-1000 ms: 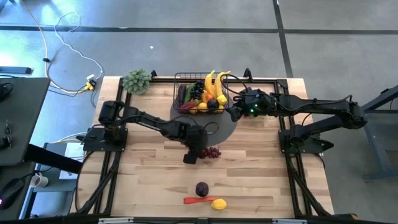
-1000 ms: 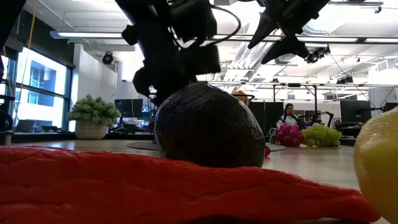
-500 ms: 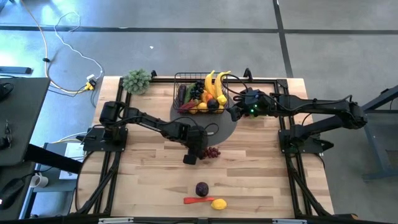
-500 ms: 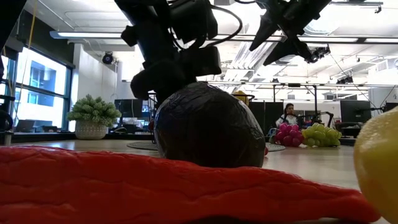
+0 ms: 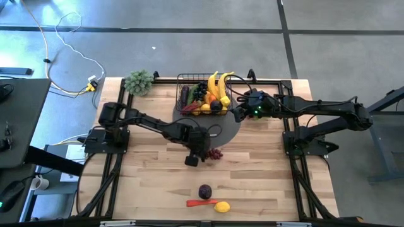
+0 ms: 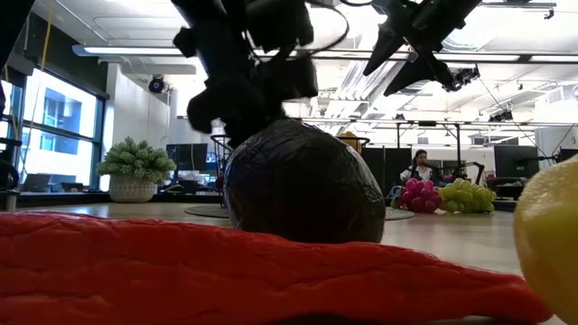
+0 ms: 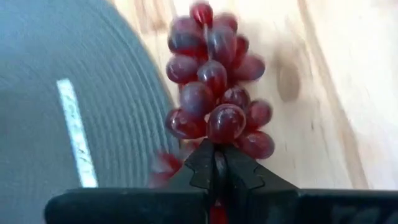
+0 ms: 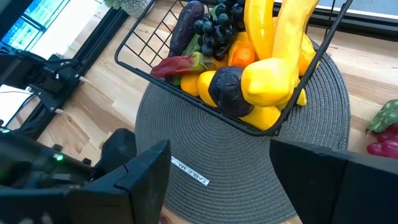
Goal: Build produce basket
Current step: Put the bottom purple grapes into the black wire basket
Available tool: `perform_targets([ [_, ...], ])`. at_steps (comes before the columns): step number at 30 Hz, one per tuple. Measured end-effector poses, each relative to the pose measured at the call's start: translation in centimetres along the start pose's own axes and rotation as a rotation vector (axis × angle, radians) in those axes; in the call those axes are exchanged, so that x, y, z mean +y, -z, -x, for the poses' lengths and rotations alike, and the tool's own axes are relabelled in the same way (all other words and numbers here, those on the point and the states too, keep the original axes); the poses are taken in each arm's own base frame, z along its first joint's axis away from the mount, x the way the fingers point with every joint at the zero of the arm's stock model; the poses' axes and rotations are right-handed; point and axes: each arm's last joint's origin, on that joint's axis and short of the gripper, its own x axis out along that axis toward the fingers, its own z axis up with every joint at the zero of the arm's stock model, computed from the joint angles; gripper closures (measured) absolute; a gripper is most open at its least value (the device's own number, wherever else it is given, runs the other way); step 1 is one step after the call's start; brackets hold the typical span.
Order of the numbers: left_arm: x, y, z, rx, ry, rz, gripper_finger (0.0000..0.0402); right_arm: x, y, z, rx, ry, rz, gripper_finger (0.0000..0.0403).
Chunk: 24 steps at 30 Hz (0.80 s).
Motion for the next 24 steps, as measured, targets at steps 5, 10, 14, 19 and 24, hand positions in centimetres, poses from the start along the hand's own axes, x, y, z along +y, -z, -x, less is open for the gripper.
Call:
perform_targets([
  [5, 0.0, -0.4, 1.0, -0.027, -0.006, -0.020, 0.0398, 0.0, 0.0, 0.0, 0.000, 0.001, 0.000, 0.0148],
  [10, 0.1, -0.5, 2.5, -0.035, -0.008, -0.033, 0.0400, -0.1, 0.1, 0.0, 0.004, 0.017, 0.001, 0.0148],
  [14, 0.1, -0.8, 4.0, -0.063, -0.027, -0.043, 0.0400, -0.3, 0.1, 0.0, -0.001, 0.040, 0.004, 0.0148],
  [19, 0.2, -1.0, 6.3, -0.102, -0.080, -0.058, 0.0401, -0.3, 0.1, 0.0, -0.002, 0.044, 0.005, 0.0148],
  [24, 0.5, -1.4, 8.7, -0.163, -0.166, -0.086, 0.0401, -0.4, 0.2, 0.0, 0.005, 0.051, 0.008, 0.0148],
])
